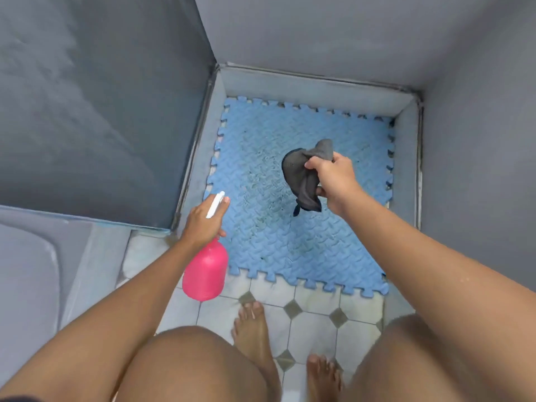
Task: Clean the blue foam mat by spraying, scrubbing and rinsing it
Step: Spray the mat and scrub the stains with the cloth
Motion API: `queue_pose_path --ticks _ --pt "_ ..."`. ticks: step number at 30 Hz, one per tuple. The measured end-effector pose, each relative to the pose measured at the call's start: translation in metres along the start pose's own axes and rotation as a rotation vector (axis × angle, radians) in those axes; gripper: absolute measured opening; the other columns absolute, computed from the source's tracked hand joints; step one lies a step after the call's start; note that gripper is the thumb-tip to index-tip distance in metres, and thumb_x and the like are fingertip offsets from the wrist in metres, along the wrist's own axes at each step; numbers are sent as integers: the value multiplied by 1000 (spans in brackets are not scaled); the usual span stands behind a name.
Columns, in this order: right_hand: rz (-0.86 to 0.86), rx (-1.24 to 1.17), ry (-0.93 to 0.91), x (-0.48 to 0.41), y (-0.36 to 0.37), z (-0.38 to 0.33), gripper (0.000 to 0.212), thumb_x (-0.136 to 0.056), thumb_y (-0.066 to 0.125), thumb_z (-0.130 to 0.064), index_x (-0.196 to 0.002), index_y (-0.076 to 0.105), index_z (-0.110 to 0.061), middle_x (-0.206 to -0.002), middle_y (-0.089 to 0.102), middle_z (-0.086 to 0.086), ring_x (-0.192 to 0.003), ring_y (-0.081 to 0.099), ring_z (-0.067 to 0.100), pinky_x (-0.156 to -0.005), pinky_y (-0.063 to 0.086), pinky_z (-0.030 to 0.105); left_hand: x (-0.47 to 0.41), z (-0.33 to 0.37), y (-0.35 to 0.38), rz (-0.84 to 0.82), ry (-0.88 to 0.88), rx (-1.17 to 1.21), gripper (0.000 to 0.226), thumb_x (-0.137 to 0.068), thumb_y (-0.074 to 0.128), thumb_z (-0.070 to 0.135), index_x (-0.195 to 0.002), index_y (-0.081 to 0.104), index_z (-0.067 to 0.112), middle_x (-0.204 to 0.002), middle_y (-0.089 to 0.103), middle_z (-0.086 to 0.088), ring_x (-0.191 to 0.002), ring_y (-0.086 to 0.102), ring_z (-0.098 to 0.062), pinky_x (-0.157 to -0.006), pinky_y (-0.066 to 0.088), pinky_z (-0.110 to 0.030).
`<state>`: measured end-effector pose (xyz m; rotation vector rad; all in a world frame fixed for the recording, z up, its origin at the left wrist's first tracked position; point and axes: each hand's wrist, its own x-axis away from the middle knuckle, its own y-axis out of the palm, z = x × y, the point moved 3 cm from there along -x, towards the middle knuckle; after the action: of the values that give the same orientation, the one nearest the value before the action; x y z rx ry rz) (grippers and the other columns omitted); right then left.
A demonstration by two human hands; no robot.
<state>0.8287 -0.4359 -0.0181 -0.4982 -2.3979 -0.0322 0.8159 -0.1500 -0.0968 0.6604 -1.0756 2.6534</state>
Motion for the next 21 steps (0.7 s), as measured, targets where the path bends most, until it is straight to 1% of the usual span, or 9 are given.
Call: queue_pose_path --ticks 2,4,7,9,11,14,17,19,21 --pt "25 -100 -9 -17 13 10 13 -83 63 -9 -91 55 -15 -82 54 9 -67 49 24 -49 36 26 -24 -30 12 39 4 -1 41 -99 44 63 -100 63 26 -98 72 -6 -66 75 -24 -74 60 -43" --pt "-21 -177 -25 -33 28 19 15 -83 60 -6 -86 52 -18 -78 50 4 -62 45 20 -44 30 22 -43 -53 22 65 12 -55 51 -98 38 66 -92 67 24 -96 73 4 -89 71 -24 -89 54 -41" --pt "-84 -149 -115 -50 52 32 16 -79 58 -6 -84 49 -18 -78 47 7 -65 42 22 -47 30 26 -61 -73 31 52 31 -38 45 -104 44 54 -92 72 21 -95 73 7 -99 66 -17 -89 44 -30" --pt "-134 -59 -183 -60 60 34 17 -79 59 -7 -91 51 -15 -83 49 9 -71 46 23 -54 35 32 -66 -81 29 64 34 94 32 -99 59 48 -95 73 19 -91 76 6 -95 67 -12 -85 45 -27" --pt "-183 22 -215 -69 59 38 19 -79 60 -7 -96 55 -15 -86 54 9 -74 52 24 -59 39 36 -60 -89 27 53 71 131 32 -92 70 45 -88 73 13 -83 77 -2 -82 65 -10 -80 47 -28" --pt "-206 108 -213 -78 43 42 18 -81 61 -7 -95 58 -18 -85 61 4 -72 59 19 -58 43 32 -34 -104 37 51 34 136 24 -87 78 39 -83 74 16 -62 72 -5 -63 63 -10 -74 49 -29" --pt "-168 59 -165 -89 28 37 19 -78 62 -8 -91 52 -18 -84 53 5 -73 51 21 -59 37 30 -3 -122 49 17 1 89 43 -84 84 28 -58 53 13 -46 49 4 -44 47 -10 -52 37 -25" --pt "-158 18 -160 -97 23 36 19 -79 62 -8 -87 49 -19 -81 48 3 -72 47 20 -57 33 29 7 -139 48 -44 27 85 39 -84 84 29 -63 61 6 -52 56 1 -51 51 -9 -56 42 -26" --pt "-142 20 -172 -104 18 37 18 -80 62 -9 -86 51 -20 -83 48 3 -74 46 20 -56 34 29 9 -144 38 -72 52 142 28 -85 82 31 -78 72 6 -74 73 -11 -70 62 -10 -77 52 -31"
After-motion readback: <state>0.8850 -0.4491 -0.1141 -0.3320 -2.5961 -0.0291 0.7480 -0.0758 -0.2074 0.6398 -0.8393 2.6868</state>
